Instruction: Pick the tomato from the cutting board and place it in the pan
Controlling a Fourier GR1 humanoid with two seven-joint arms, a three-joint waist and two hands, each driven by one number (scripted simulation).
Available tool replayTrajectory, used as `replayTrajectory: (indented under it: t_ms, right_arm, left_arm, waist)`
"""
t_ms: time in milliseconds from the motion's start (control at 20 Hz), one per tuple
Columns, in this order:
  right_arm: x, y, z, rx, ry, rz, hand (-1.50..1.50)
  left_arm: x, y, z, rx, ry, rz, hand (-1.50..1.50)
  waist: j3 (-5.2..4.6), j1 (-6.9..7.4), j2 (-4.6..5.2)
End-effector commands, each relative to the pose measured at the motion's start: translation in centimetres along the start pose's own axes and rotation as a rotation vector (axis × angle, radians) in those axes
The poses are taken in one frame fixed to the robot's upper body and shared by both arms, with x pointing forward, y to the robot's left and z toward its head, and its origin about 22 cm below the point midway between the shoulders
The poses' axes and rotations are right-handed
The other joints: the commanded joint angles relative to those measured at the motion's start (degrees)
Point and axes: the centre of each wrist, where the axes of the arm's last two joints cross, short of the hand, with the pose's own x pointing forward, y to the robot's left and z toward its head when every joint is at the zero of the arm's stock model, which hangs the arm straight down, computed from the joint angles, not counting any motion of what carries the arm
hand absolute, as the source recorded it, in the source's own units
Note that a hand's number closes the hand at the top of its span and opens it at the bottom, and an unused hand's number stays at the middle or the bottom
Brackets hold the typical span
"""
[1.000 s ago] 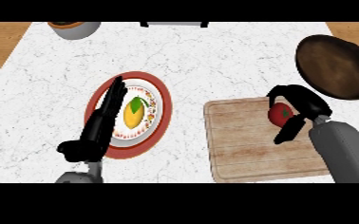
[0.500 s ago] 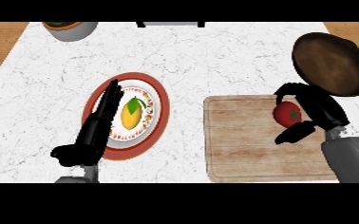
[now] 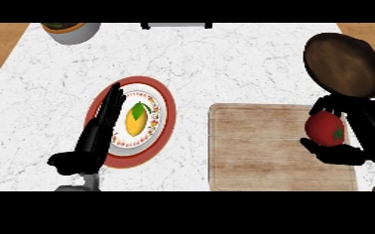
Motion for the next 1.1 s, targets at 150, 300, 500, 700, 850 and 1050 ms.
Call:
replayTrajectory:
  t_ms: [150,300,500,700,850,1050]
  right_arm:
    - [-0.1,-3.4,1.5,-0.146,0.118,-0.157,1.50]
    - [-3.4,-2.5,-0.7,-0.170,0.189,-0.248,1.50]
    - [-7.1,-2.4,-1.8,-0.243,0.233,-0.284,1.50]
    - [-11.1,-3.1,-2.4,-0.306,0.254,-0.197,1.50]
    - [-13.0,-2.2,-4.1,-0.395,0.265,-0.106,1.50]
    - [-15.1,-3.1,-5.3,-0.492,0.297,-0.025,1.50]
  left_arm:
    - [0.4,-0.9,0.1,-0.032,0.011,-0.001,0.00]
    - [1.5,-2.0,-0.5,-0.030,-0.010,0.001,0.00]
    - [-0.1,-0.1,-1.5,-0.014,-0.001,-0.006,0.00]
    - [1.0,0.0,-1.3,-0.019,-0.007,-0.010,0.00]
    - [-0.6,-2.4,-0.7,-0.039,-0.008,0.009,0.00]
    - [1.1,-1.2,-1.0,-0.056,-0.014,-0.001,0.00]
  waist:
    - [0.08,0.85,0.25]
    - [0.12,1.47,0.42]
    - [0.12,1.49,0.60]
    - [0.14,1.69,0.55]
    - [0.21,2.79,0.96]
    - [0.28,3.77,1.12]
